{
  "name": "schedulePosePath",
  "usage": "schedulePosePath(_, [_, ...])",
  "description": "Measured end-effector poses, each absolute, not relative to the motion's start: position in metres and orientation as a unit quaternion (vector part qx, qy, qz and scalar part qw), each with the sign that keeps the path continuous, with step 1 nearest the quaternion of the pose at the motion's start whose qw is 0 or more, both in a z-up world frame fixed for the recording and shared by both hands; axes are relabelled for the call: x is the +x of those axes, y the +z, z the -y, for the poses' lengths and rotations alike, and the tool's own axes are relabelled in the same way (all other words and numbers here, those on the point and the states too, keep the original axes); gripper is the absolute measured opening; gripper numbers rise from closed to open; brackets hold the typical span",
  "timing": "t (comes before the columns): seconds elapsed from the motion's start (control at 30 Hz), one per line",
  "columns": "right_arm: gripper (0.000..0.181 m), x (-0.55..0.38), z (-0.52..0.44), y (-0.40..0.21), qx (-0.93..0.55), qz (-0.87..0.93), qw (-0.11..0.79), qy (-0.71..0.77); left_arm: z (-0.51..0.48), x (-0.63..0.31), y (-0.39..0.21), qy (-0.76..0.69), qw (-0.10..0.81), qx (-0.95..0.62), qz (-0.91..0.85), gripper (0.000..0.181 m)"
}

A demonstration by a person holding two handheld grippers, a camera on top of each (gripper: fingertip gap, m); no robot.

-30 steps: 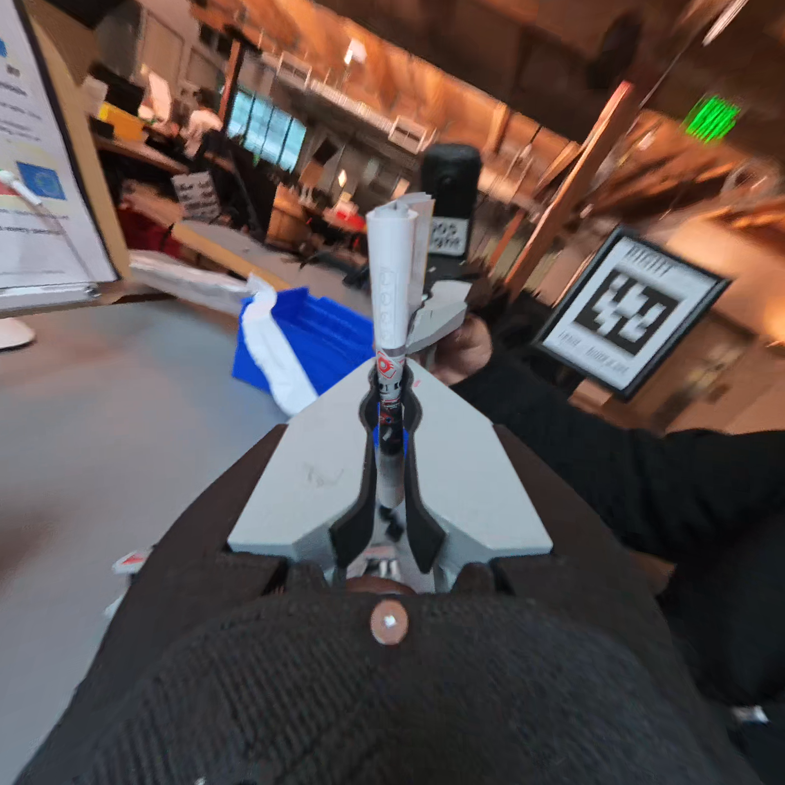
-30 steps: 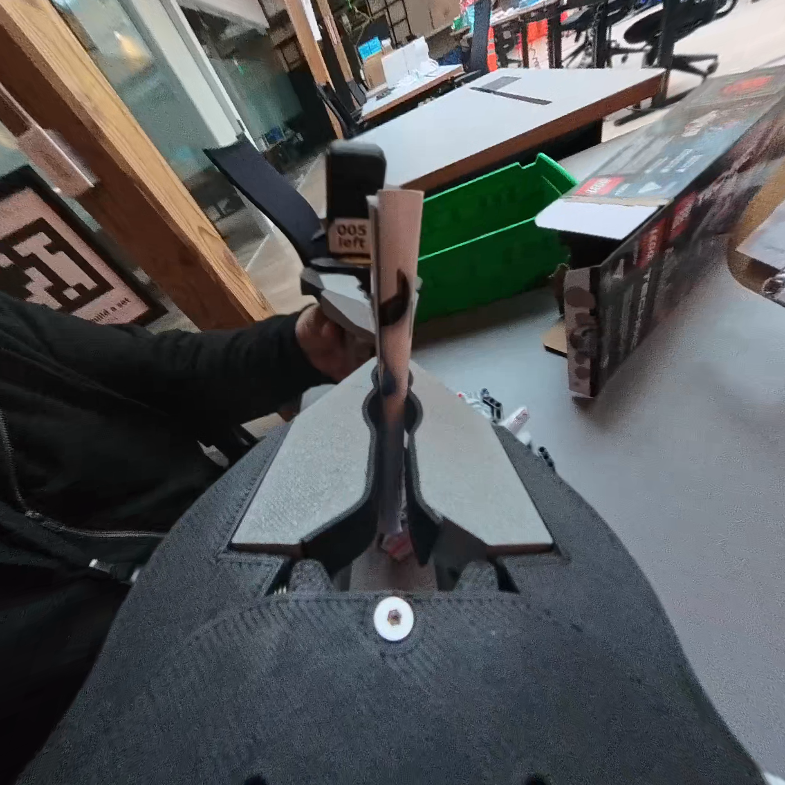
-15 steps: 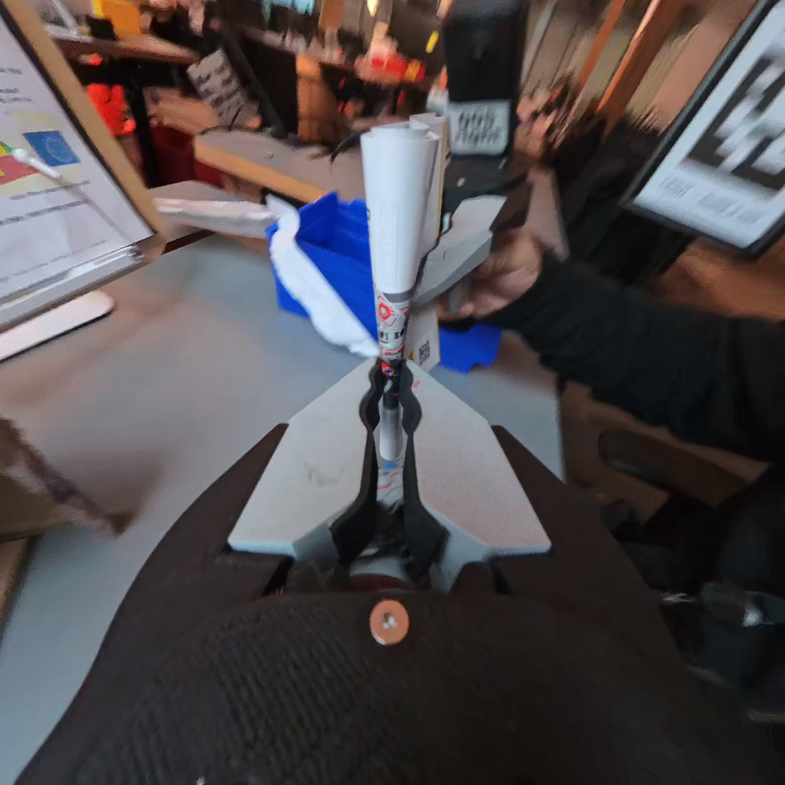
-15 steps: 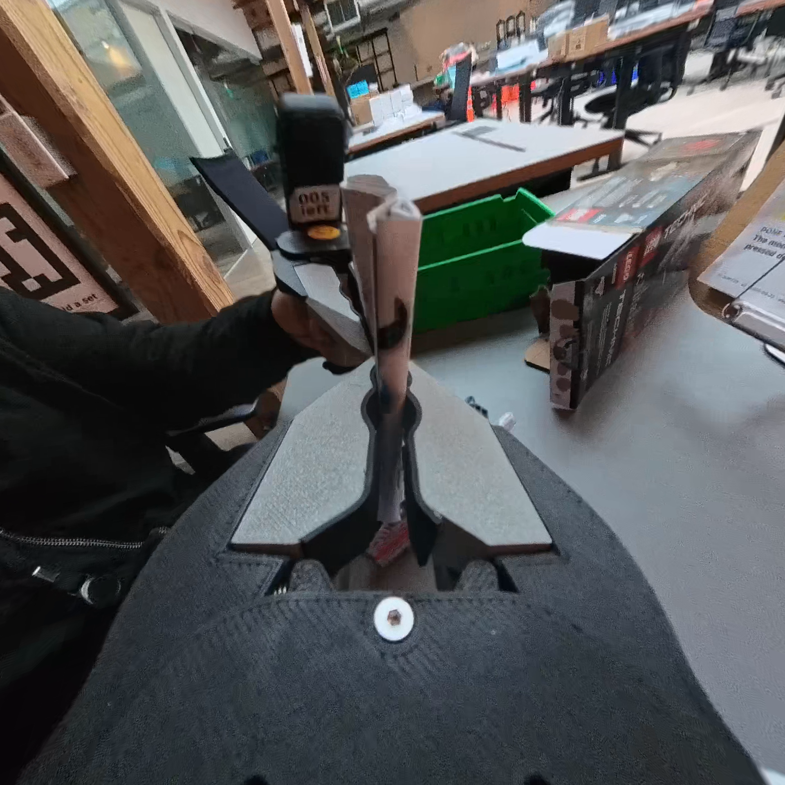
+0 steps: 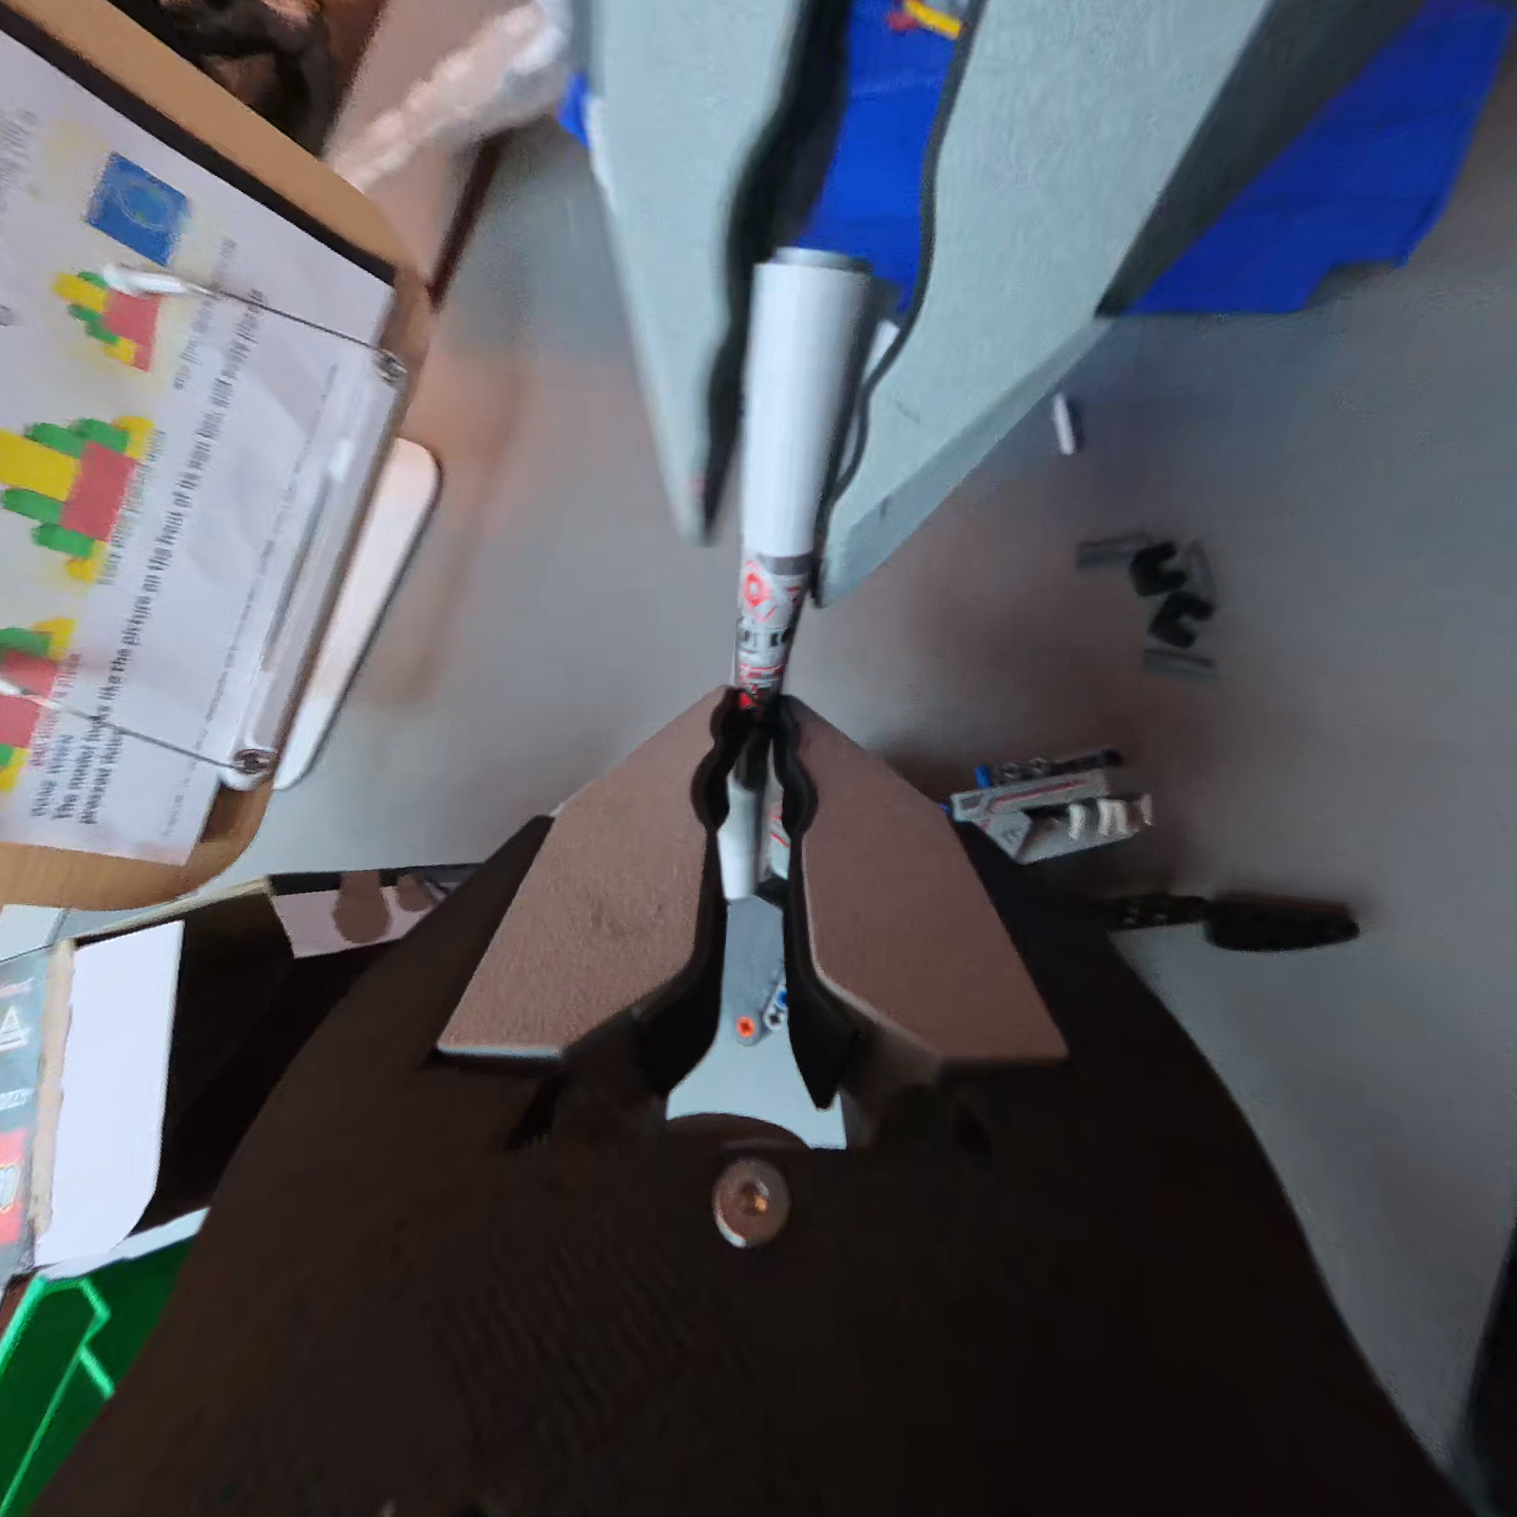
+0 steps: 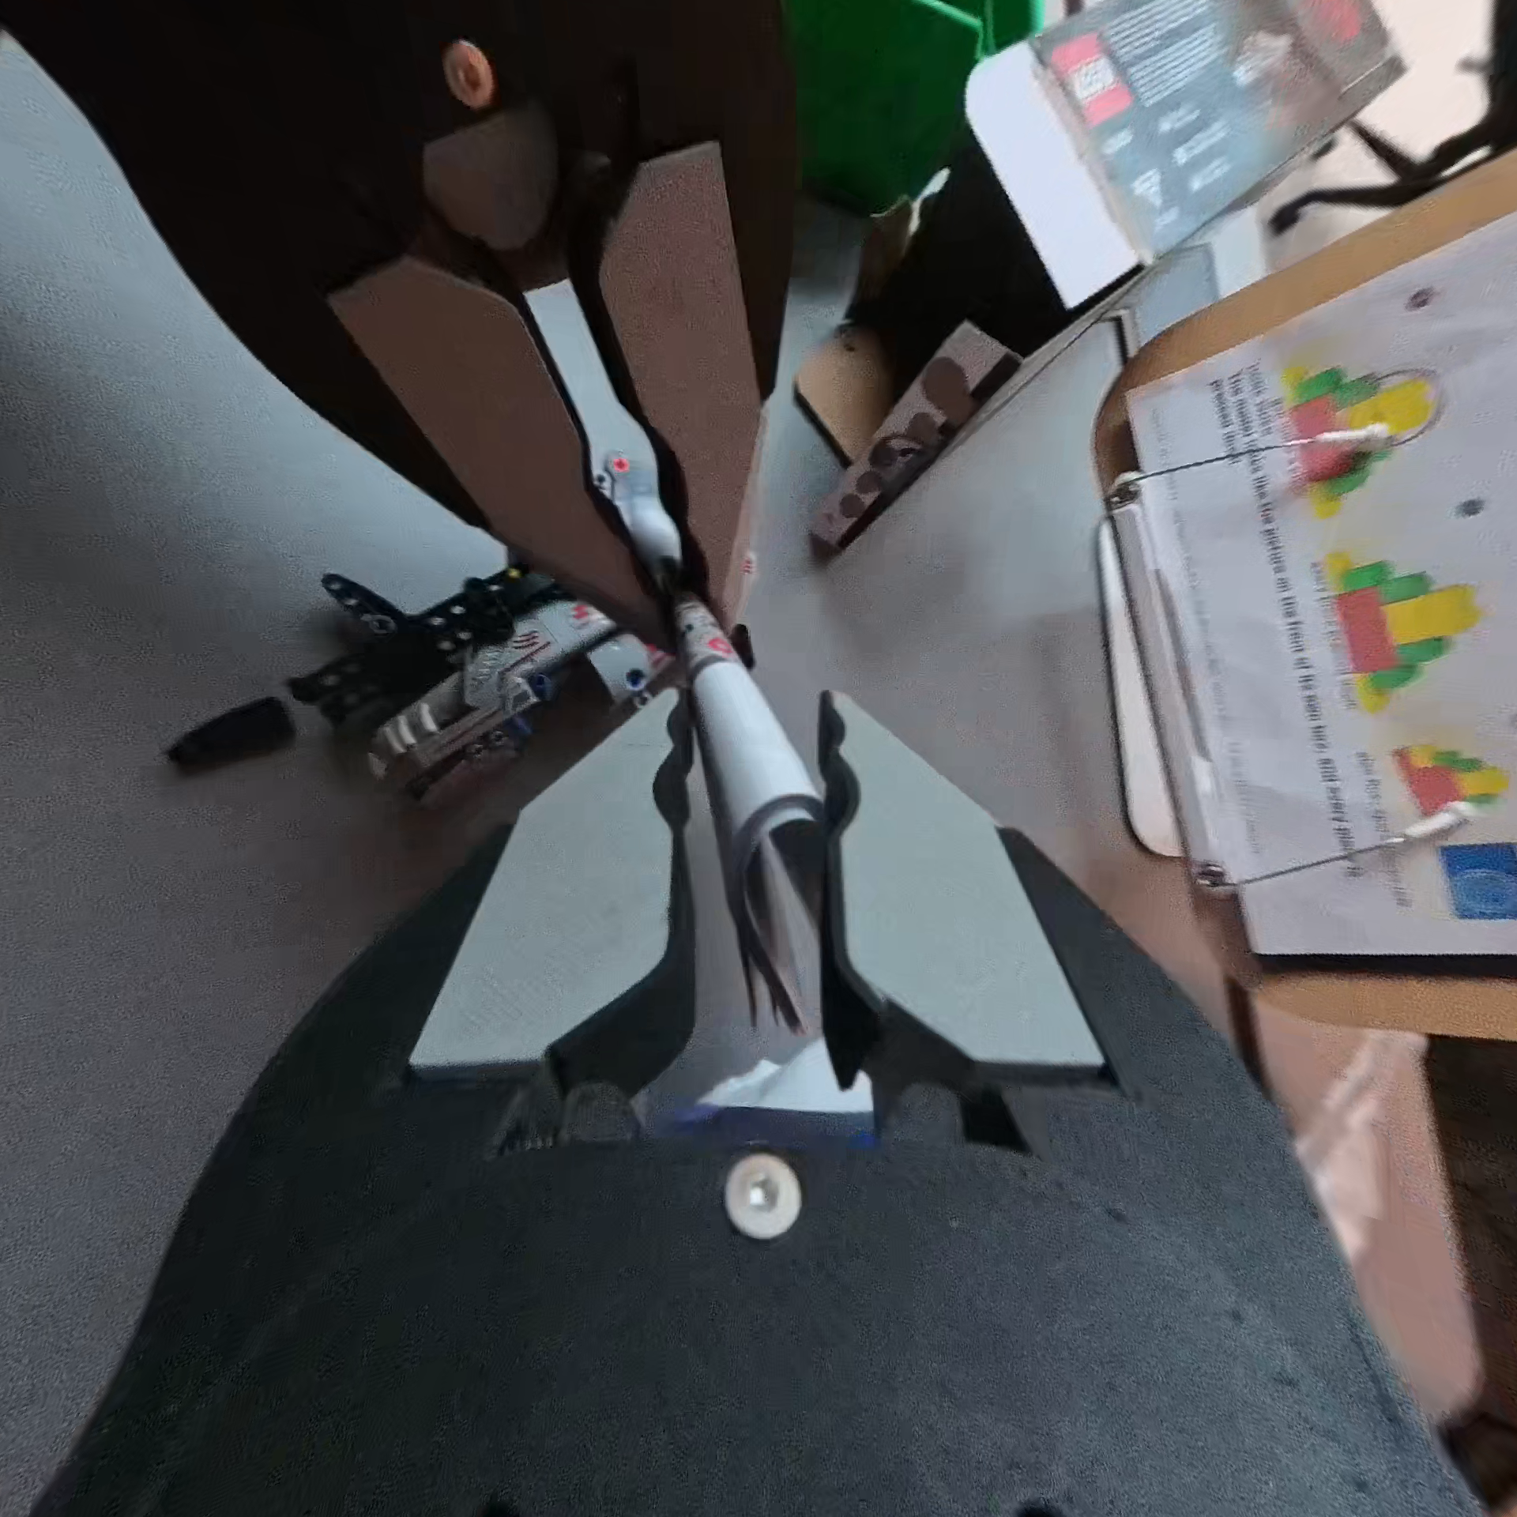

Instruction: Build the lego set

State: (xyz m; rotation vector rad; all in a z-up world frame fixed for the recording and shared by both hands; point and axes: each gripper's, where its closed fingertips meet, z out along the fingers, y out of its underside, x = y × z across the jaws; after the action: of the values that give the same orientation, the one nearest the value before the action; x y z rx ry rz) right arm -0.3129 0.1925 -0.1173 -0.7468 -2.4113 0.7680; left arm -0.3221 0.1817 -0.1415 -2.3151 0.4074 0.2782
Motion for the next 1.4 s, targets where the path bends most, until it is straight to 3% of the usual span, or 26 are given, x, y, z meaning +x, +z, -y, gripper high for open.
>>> schedulePosePath(0.03, [0.015,-0.31,-0.192,-0.117,-0.282,0.878,0.226,0.313,-0.183,-0.324,-0.135,0.113,0.403,-0.895,-0.154,0.006])
schedulePosePath(0.13, [0.003,-0.306,-0.192,-0.114,-0.273,0.858,0.234,0.367,-0.182,-0.322,-0.126,0.073,0.453,-0.878,-0.136,0.013])
schedulePosePath(0.37, [0.003,-0.301,-0.191,-0.133,-0.269,0.84,0.222,0.416,-0.178,-0.315,-0.141,0.0,0.458,-0.876,-0.155,0.008])
schedulePosePath(0.47, [0.004,-0.296,-0.195,-0.146,-0.28,0.86,0.195,0.381,-0.176,-0.31,-0.153,0.048,0.412,-0.891,-0.185,0.004])
schedulePosePath(0.57, [0.021,-0.297,-0.201,-0.156,-0.307,0.878,0.181,0.32,-0.181,-0.309,-0.155,0.084,0.385,-0.898,-0.196,0.004])
schedulePosePath(0.67, [0.003,-0.301,-0.203,-0.151,-0.283,0.882,0.223,0.303,-0.187,-0.32,-0.145,0.103,0.414,-0.888,-0.173,0.009])
schedulePosePath(0.93, [0.002,-0.299,-0.2,-0.151,-0.278,0.856,0.244,0.361,-0.176,-0.323,-0.146,0.04,0.44,-0.884,-0.151,0.021])
schedulePosePath(1.1, [0.003,-0.296,-0.197,-0.149,-0.275,0.852,0.235,0.378,-0.171,-0.319,-0.143,0.009,0.452,-0.877,-0.166,0.009])
schedulePosePath(1.23, [0.022,-0.304,-0.217,-0.166,-0.318,0.876,0.231,0.279,-0.176,-0.314,-0.153,0.07,0.412,-0.886,-0.202,0.005])
schedulePosePath(1.4, [0.015,-0.307,-0.212,-0.17,-0.276,0.905,0.254,0.199,-0.183,-0.312,-0.154,0.094,0.381,-0.89,-0.23,0.005])
